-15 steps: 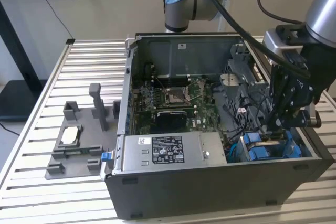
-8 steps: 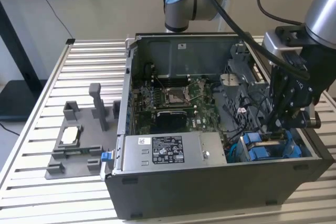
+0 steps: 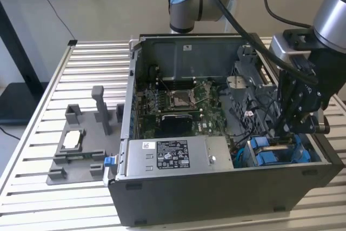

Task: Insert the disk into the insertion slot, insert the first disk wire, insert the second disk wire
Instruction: 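Insert the second disk wire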

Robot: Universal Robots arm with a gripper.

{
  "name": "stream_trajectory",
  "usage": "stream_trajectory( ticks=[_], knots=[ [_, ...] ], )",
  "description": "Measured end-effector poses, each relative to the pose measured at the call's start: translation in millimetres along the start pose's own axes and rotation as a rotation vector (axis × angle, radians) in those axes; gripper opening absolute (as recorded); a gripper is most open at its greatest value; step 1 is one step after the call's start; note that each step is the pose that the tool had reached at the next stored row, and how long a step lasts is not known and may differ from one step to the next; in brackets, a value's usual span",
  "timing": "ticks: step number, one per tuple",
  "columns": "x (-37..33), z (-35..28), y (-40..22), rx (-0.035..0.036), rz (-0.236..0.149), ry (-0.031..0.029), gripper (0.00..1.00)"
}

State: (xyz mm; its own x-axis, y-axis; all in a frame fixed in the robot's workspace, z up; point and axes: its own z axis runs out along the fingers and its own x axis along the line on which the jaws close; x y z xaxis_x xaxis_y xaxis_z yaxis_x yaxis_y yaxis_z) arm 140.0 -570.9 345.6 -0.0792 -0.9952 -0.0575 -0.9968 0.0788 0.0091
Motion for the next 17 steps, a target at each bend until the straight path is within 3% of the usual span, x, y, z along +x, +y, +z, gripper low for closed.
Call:
stream_trajectory(
  ticks=[17],
  knots=[
    [0.5,4.2,-0.4,0.0016,0.000,0.0000,0.16]
  ],
)
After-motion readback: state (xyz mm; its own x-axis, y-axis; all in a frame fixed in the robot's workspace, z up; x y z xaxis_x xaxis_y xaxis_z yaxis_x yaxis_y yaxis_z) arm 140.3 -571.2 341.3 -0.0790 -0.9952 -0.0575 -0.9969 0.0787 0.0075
